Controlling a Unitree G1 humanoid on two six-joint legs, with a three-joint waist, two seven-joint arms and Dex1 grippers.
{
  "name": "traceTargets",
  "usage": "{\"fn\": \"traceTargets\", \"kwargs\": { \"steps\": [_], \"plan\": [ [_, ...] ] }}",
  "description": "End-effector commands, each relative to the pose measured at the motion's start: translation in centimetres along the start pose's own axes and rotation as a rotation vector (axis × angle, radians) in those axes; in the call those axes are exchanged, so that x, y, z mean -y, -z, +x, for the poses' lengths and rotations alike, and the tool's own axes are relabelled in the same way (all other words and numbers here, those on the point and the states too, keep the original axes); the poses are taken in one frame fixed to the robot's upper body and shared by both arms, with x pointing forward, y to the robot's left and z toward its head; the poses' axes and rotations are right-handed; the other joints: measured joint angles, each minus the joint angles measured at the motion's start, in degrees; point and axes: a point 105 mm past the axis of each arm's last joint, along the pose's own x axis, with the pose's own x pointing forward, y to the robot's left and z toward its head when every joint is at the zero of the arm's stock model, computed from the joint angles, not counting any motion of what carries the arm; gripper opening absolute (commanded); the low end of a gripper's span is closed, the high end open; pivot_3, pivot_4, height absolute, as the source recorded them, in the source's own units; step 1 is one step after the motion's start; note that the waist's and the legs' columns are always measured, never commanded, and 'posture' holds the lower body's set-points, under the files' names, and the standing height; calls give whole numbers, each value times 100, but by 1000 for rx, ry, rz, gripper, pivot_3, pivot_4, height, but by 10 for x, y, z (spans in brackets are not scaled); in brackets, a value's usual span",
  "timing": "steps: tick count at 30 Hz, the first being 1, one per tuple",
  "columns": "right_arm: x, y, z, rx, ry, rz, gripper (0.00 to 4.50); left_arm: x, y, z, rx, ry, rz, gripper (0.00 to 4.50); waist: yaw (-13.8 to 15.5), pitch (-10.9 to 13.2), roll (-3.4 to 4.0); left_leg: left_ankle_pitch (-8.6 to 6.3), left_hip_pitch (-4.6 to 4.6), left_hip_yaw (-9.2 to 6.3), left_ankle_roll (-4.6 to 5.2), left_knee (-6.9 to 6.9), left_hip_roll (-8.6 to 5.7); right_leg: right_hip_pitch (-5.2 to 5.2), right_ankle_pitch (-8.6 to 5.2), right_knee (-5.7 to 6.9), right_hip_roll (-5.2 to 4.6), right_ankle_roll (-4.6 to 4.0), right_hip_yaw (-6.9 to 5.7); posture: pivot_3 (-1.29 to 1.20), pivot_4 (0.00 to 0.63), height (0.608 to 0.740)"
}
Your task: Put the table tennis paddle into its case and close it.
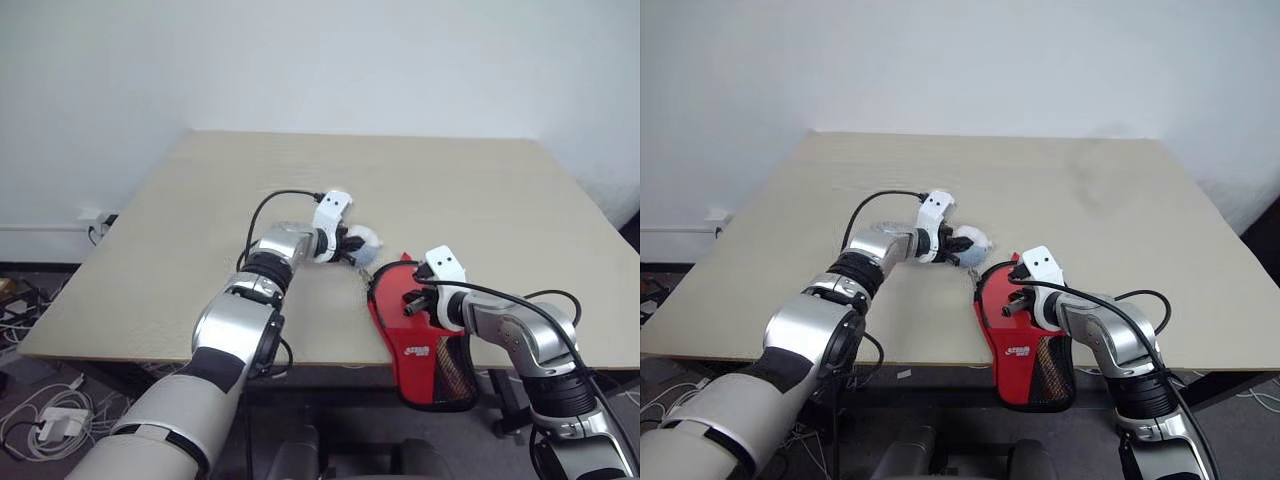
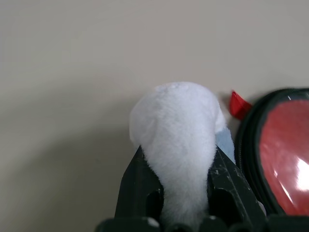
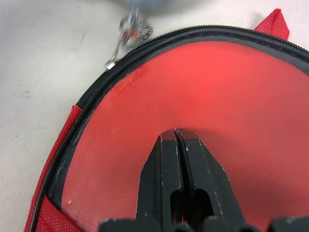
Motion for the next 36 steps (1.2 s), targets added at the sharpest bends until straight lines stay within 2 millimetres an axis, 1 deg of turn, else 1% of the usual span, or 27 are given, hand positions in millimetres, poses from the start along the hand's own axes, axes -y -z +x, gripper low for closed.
{"fn": "traceTargets", "kwargs": {
  "steps": [1, 6, 10, 15, 17, 18, 21, 26, 29, 32, 36],
  "plan": [
    [-2, 25, 7, -109, -6, 40, 0, 5, -36, -2, 93, -10, 65, 635, -3, -1, -1, 0, 0, 1, 0, 0, 0, 0, 0, 0, 0, 0, 0, 0, 0, 715],
    [-3, 29, 9, -119, -1, 44, 0, 13, -41, 4, 104, -12, 105, 635, -3, -1, -2, -1, 0, 0, -1, 0, 0, -1, 0, 0, 0, 0, 0, 0, 0, 715],
    [-9, 30, 9, -120, -12, 37, 0, 21, -51, 8, 134, -13, 120, 635, -3, -2, -4, -1, 0, 0, -1, 0, 0, -1, 0, 1, 0, 0, -1, 0, 0, 715],
    [-18, 31, 9, -112, -31, 33, 0, 26, -70, 12, 209, -87, 104, 635, -2, -2, -5, -1, 0, 0, -1, 0, 0, -1, 0, 0, 0, 1, -1, 0, 0, 715],
    [-17, 32, 8, -112, -26, 33, 0, 32, -75, 14, 233, -83, 99, 635, -2, -2, -5, -1, 0, 0, -1, 0, 0, -1, 0, 0, 0, 1, -1, 0, 0, 715],
    [-16, 32, 7, -111, -18, 35, 0, 39, -76, 17, 235, -64, 99, 635, -2, -2, -5, -1, 0, 0, -1, 0, 0, -1, 0, 0, 0, 1, -1, 0, 0, 715],
    [-15, 31, 6, -101, -11, 40, 0, 63, -70, 29, 211, 8, 146, 635, 3, -2, -6, -1, 0, 0, -1, 0, 0, 0, 0, 0, -1, 1, -1, 0, 0, 715],
    [-19, 31, 5, -91, -26, 31, 0, 93, -58, 42, 203, 93, 170, 635, 8, -2, -5, -1, -1, 2, -1, 1, -2, 0, 0, -1, -3, 1, -2, 0, 0, 715],
    [-21, 31, 5, -91, -28, 31, 0, 110, -47, 50, 174, 130, 250, 635, 5, -2, -5, -1, -1, 1, -1, 0, -2, -1, -1, -1, -2, 1, -1, 0, 0, 715],
    [-21, 32, 5, -92, -26, 29, 0, 124, -37, 55, 164, 163, 312, 635, 8, -2, -5, -1, 0, 2, -1, 1, -2, 2, -1, -2, -3, 0, -2, 0, 0, 715],
    [-21, 32, 6, -91, -25, 27, 0, 135, -33, 58, 186, 200, 306, 635, 7, -3, -4, -1, 0, 1, -1, 1, -2, 1, -1, -1, -3, 0, -2, 0, 0, 715]
  ]
}}
